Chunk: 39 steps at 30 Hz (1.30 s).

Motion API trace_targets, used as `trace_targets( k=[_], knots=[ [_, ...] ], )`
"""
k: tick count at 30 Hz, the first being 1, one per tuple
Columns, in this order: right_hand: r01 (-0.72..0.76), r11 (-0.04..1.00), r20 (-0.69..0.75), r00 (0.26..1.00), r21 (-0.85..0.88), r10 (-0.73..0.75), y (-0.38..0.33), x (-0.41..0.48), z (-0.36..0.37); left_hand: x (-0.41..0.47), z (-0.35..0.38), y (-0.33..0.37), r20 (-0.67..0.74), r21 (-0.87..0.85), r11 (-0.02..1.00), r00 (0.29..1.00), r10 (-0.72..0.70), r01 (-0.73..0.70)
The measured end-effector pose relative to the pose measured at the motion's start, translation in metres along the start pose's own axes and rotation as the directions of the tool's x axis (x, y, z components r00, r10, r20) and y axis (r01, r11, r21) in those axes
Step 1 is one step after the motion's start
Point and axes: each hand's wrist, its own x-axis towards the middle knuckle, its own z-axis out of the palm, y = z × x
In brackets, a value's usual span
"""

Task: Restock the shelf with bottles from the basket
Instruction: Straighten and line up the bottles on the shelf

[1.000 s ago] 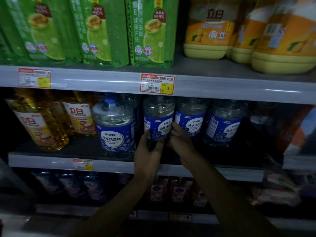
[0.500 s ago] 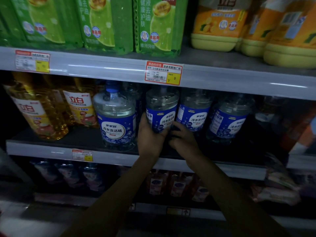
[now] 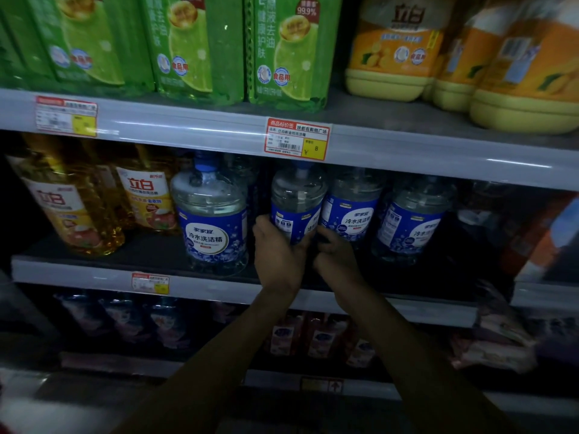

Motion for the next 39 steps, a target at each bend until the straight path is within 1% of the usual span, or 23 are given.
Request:
trace_targets(
  k=[2, 4, 8, 11, 14, 16, 21, 22, 24, 26, 28, 31, 34, 35, 38, 39],
  knots=[
    [0.012, 1.000, 0.000, 1.000, -0.003, -0.012, 0.001, 0.000, 0.001, 0.001, -0.003, 0.005, 0.021, -0.017, 0.999, 0.999, -0.038, 0.038],
    [0.002, 1.000, 0.002, 1.000, 0.001, -0.002, 0.002, -0.001, 0.001, 0.005, -0.005, 0.007, 0.026, 0.025, 0.998, 0.998, -0.050, 0.049],
    [-0.003, 1.000, 0.002, 1.000, 0.009, 0.003, 0.004, 0.000, 0.002, 0.013, -0.010, 0.008, 0.042, 0.144, 0.989, 0.999, -0.030, 0.024],
    [0.001, 1.000, -0.013, 1.000, 0.006, -0.001, 0.003, -0.003, -0.002, 0.011, -0.015, 0.010, 0.055, 0.164, 0.986, 0.998, -0.024, 0.015],
    [-0.038, 0.999, -0.010, 0.999, -0.031, 0.038, 0.001, -0.010, -0.008, 0.006, -0.021, 0.010, 0.062, 0.138, 0.990, 0.998, -0.018, 0.009],
    [-0.031, 0.997, -0.015, 0.999, -0.064, 0.031, 0.002, -0.013, -0.013, 0.003, -0.026, 0.009, 0.068, 0.120, 0.993, 0.998, -0.006, -0.002],
    [-0.039, 0.994, 0.008, 0.999, -0.101, 0.040, -0.003, -0.023, -0.025, -0.008, -0.040, 0.000, 0.136, 0.018, 0.999, 0.990, 0.036, -0.039],
    [-0.033, 0.996, 0.014, 0.999, -0.087, 0.034, -0.006, -0.025, -0.026, -0.009, -0.042, -0.003, 0.153, 0.002, 0.999, 0.987, 0.050, -0.051],
    [-0.027, 1.000, 0.032, 0.999, -0.003, 0.027, -0.014, -0.028, -0.029, -0.011, -0.045, -0.005, 0.191, -0.027, 0.998, 0.979, 0.068, -0.064],
    [0.028, 0.998, 0.073, 0.997, 0.063, -0.033, -0.021, -0.031, -0.031, -0.013, -0.048, -0.007, 0.215, -0.045, 0.995, 0.972, 0.093, -0.085],
    [0.091, 0.994, 0.106, 0.990, 0.054, -0.096, -0.022, -0.035, -0.033, -0.016, -0.051, -0.009, 0.239, -0.088, 0.990, 0.963, 0.125, -0.106],
    [0.165, 0.986, 0.117, 0.980, -0.002, -0.163, -0.022, -0.041, -0.039, -0.022, -0.057, -0.011, 0.271, -0.169, 0.975, 0.944, 0.187, -0.145],
    [0.226, 0.974, 0.132, 0.966, -0.014, -0.223, -0.023, -0.049, -0.044, -0.026, -0.064, -0.007, 0.308, -0.190, 0.966, 0.924, 0.229, -0.176],
    [0.235, 0.972, 0.133, 0.964, -0.024, -0.230, -0.023, -0.051, -0.046, -0.027, -0.065, -0.007, 0.332, -0.190, 0.965, 0.912, 0.239, -0.183],
    [0.232, 0.970, 0.126, 0.963, 0.077, -0.240, -0.020, -0.055, -0.051, -0.030, -0.065, -0.003, 0.415, -0.207, 0.967, 0.882, 0.223, -0.147],
    [0.251, 0.966, 0.112, 0.960, 0.068, -0.257, -0.018, -0.057, -0.052, -0.030, -0.064, -0.002, 0.434, -0.214, 0.967, 0.873, 0.224, -0.141]
  ],
)
